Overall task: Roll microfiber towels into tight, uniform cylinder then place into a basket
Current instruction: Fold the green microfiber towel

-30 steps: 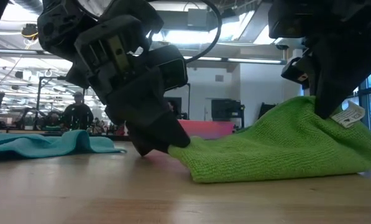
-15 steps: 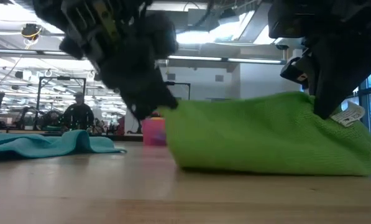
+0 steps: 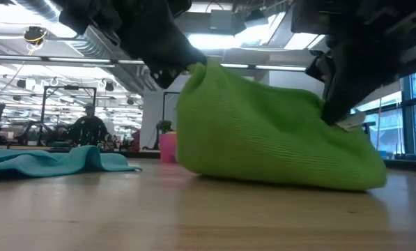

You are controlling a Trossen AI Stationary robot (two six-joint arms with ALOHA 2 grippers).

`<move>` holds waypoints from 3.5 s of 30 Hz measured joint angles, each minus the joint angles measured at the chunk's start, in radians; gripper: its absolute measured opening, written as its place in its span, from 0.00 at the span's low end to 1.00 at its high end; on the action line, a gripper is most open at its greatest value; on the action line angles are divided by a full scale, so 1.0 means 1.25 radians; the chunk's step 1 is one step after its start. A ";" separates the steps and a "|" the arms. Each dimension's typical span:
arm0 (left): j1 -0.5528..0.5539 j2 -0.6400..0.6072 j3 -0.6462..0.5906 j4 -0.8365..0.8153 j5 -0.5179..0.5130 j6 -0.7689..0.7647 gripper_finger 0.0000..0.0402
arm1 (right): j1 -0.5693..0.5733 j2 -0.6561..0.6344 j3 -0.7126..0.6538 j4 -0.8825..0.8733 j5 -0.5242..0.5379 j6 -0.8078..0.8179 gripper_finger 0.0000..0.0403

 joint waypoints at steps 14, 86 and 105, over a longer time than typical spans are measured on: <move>0.159 -0.014 0.000 -0.028 -0.048 0.169 0.00 | -0.094 -0.016 -0.050 -0.034 0.032 0.007 0.02; 0.261 -0.332 0.158 -0.227 -0.225 0.454 0.00 | -0.296 -0.288 0.244 -0.233 0.234 -0.380 0.02; -0.160 -0.244 -0.024 -0.215 -0.316 0.193 0.00 | -0.009 -0.269 -0.053 0.133 -0.065 -0.116 0.02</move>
